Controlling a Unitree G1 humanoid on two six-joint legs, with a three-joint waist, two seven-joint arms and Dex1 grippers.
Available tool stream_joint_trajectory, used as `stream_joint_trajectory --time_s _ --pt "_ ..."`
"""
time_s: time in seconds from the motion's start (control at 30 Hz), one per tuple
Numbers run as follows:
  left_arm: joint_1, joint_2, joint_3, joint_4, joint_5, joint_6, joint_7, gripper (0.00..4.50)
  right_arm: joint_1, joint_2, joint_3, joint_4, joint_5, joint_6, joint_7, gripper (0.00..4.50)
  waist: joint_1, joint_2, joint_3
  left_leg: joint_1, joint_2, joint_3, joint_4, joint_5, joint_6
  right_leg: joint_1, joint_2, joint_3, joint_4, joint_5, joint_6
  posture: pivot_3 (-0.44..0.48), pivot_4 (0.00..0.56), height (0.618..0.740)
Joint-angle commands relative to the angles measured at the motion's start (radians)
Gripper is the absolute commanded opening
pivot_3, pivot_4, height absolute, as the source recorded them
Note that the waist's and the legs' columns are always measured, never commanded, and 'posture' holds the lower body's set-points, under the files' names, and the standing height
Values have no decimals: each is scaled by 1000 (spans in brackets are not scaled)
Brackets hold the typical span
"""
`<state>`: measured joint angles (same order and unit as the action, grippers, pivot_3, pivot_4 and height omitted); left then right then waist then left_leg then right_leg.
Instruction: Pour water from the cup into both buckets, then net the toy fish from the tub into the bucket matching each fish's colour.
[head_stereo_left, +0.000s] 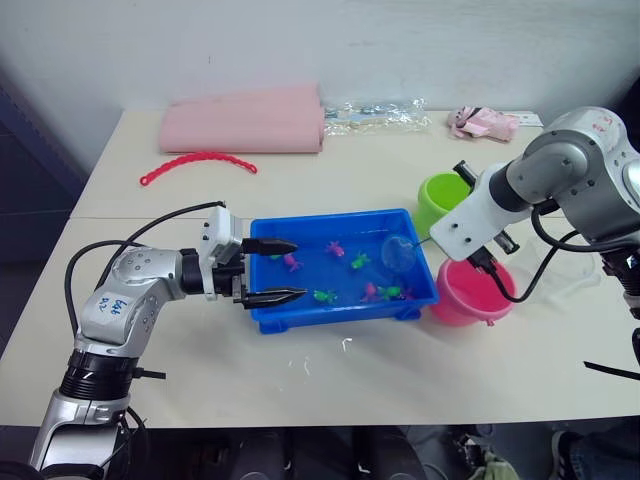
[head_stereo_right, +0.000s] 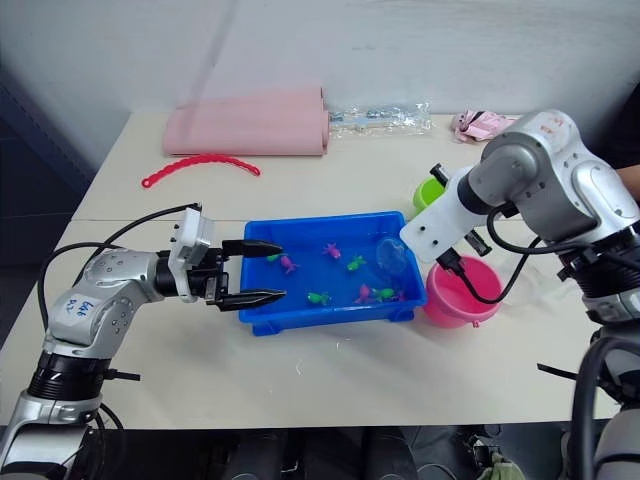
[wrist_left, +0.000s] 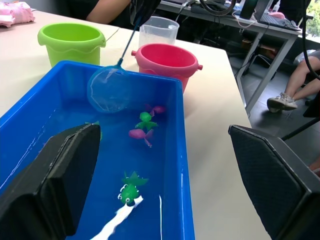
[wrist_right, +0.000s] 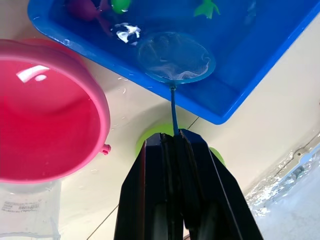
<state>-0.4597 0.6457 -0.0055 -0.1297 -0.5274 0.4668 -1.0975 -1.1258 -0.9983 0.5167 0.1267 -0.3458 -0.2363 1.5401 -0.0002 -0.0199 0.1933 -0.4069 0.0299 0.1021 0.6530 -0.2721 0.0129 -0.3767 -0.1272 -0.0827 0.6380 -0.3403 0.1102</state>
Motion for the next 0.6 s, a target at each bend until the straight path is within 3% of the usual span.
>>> stream_joint_trajectory --time_s 0.03,0.43,0.6 --pt "14 -14 10 -9 -2 -30 -1 4454 3 -82 69 -113 38 33 74 0 -1 0 0 0 0 0 0 0 0 0 0 0 0 0 0 0 150 740" --pt "45 -6 31 -34 -19 -24 8 4454 30 -179 179 -203 194 199 74 0 -2 0 0 0 0 0 0 0 0 0 0 0 1 0 0 0 150 740" --pt "79 -5 44 -64 -28 -16 22 4454 44 -159 161 -157 222 288 74 0 -3 0 0 0 0 0 0 0 0 0 -2 0 0 0 0 0 150 740"
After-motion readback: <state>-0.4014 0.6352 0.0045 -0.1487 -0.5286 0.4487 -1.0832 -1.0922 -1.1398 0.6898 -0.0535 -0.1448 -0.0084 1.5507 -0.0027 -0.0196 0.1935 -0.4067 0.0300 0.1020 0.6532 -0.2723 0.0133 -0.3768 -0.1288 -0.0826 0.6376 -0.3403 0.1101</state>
